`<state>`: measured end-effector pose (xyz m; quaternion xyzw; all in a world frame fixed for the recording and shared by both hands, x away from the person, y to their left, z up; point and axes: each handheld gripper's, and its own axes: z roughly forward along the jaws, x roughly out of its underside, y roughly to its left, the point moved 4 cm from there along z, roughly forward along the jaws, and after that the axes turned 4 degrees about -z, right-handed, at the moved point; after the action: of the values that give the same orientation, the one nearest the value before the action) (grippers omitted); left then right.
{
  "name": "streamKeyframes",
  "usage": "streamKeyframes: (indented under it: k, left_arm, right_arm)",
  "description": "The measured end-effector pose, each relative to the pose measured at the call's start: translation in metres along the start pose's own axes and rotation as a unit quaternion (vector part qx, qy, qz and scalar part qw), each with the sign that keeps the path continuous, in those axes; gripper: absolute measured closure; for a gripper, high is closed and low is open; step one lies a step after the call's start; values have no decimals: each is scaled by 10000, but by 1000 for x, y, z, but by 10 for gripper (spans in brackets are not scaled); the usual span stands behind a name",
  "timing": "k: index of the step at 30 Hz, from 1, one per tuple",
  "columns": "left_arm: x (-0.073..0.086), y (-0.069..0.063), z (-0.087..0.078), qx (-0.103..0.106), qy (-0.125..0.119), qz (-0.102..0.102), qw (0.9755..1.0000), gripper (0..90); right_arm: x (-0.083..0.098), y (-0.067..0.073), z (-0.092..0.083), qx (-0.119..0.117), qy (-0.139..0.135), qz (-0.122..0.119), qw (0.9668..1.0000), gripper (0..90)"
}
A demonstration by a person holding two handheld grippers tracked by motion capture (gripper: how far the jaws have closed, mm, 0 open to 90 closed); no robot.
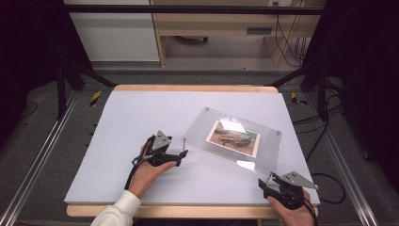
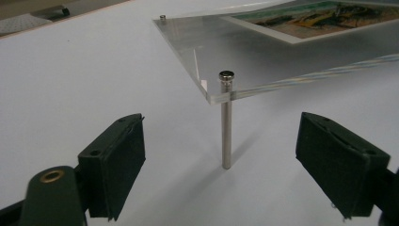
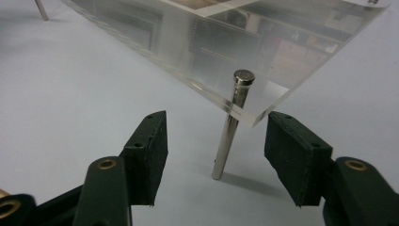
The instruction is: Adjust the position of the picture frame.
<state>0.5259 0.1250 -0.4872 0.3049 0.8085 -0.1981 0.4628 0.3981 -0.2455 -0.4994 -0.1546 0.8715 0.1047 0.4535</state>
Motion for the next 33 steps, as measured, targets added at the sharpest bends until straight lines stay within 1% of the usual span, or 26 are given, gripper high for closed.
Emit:
streamKeyframes:
  k: [2, 3, 4, 5, 8, 10, 11, 14, 15, 19, 22, 23, 24, 27, 29, 33]
  left_arm:
    - [1, -1, 2, -17, 27, 24, 10000, 182]
    - [1, -1, 4, 5, 30, -53, 10000, 190]
    - [1, -1, 4, 5, 30, -53, 10000, 197]
    - [1, -1, 5, 17, 17, -95, 10000, 210]
    - [1, -1, 8, -17, 12, -105, 9999, 245]
    - [0, -1, 8, -28, -17, -129, 9999, 254]
    - [-1, -1, 9, -51, -75, -166, 9998, 284]
    - [-1, 0, 10, -42, -93, -225, 9997, 306]
    - [-1, 0, 12, -50, -80, -213, 9997, 314]
    - [0, -2, 14, -70, -29, -179, 9998, 341]
    - [0, -2, 16, -49, -6, -225, 9997, 364]
    - [0, -3, 17, -37, 21, -243, 9997, 371]
    - [0, -3, 17, -37, 21, -243, 9997, 381]
    - [-1, -4, 19, -24, 11, -297, 9996, 404]
    - [-1, -5, 19, -20, 3, -329, 9995, 410]
    - [-1, -5, 19, -44, 4, -366, 9993, 414]
  right_arm:
    - [0, -1, 0, 5, -34, 66, 10000, 445]
    - [0, -1, 0, -2, -43, 91, 9999, 453]
    - [0, -1, 0, 10, -50, 126, 9999, 459]
    - [0, -2, 0, 16, -78, 136, 9999, 463]
    - [-1, -3, 1, 56, -96, 215, 9997, 488]
    - [-1, -3, 2, 61, -108, 216, 9997, 497]
    - [-1, -4, 3, 50, -131, 332, 9994, 521]
    - [-2, -6, 4, 58, -189, 387, 9991, 544]
    - [-2, -5, 6, 64, -211, 470, 9987, 574]
    - [-2, -3, 10, 78, -234, 481, 9985, 624]
    - [-2, -2, 12, 80, -232, 475, 9986, 646]
    - [-3, -2, 13, 82, -262, 495, 9984, 671]
    - [-3, -2, 13, 82, -262, 495, 9984, 671]
    - [-3, -3, 15, 64, -306, 502, 9983, 722]
    - [-3, -4, 16, 52, -303, 559, 9980, 739]
    - [-3, -4, 17, 29, -316, 575, 9978, 754]
